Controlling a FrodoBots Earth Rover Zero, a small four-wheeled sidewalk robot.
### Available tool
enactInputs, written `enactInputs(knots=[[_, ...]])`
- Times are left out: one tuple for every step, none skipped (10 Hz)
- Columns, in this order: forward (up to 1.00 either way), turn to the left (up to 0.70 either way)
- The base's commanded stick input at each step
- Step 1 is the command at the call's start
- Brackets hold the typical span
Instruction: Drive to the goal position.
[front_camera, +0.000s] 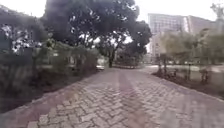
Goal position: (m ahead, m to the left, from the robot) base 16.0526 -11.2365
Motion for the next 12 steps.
enactInputs(knots=[[0.85, 0.00], [0.85, 0.00], [0.85, 0.00], [0.85, 0.00], [0.85, 0.00], [0.85, 0.00], [0.85, 0.00], [0.85, 0.00], [0.85, 0.00], [0.85, 0.00], [0.85, 0.00], [0.85, 0.00]])
